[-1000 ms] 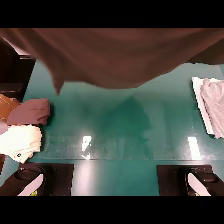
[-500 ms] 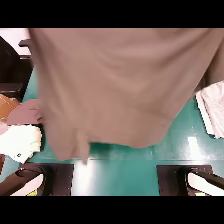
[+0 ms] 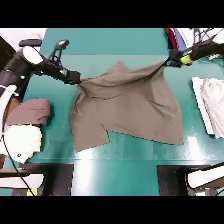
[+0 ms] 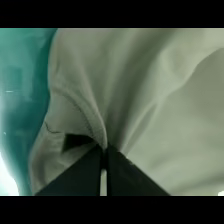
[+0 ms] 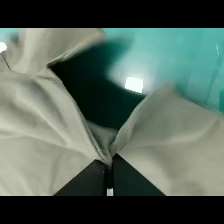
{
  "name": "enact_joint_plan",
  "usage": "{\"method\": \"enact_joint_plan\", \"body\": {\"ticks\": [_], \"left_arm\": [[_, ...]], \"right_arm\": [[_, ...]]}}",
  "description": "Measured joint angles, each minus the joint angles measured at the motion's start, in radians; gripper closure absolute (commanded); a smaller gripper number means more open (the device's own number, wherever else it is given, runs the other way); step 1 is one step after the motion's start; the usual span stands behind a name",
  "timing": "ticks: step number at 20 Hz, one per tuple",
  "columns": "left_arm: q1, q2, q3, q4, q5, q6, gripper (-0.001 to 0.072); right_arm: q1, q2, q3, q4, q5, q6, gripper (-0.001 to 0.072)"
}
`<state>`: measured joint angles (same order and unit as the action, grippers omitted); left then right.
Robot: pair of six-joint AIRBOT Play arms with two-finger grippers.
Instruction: Fold the shirts.
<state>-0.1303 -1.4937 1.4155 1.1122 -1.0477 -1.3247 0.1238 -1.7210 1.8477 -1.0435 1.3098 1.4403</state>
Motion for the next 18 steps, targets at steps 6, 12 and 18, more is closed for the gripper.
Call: {"method": "enact_joint_plan", "body": {"ticks": [6,12,18], "left_arm": [[0.065,-0.051,0.071,0.041,0.011,0.002,0.0128],[0.188,-0.053,-0.08,0.016,-0.198,0.004,0.0127],[0.215,-0.053,-0.27,-0.037,-0.224,0.033,0.0177]], "right_arm": [[-0.053,0.003,-0.011,0.004,0.02,-0.028,0.0357],[-0.1,0.227,-0.26,0.006,0.157,-0.09,0.0358],[-0.107,0.457,-0.561,0.006,0.11,-0.104,0.0358]]}}
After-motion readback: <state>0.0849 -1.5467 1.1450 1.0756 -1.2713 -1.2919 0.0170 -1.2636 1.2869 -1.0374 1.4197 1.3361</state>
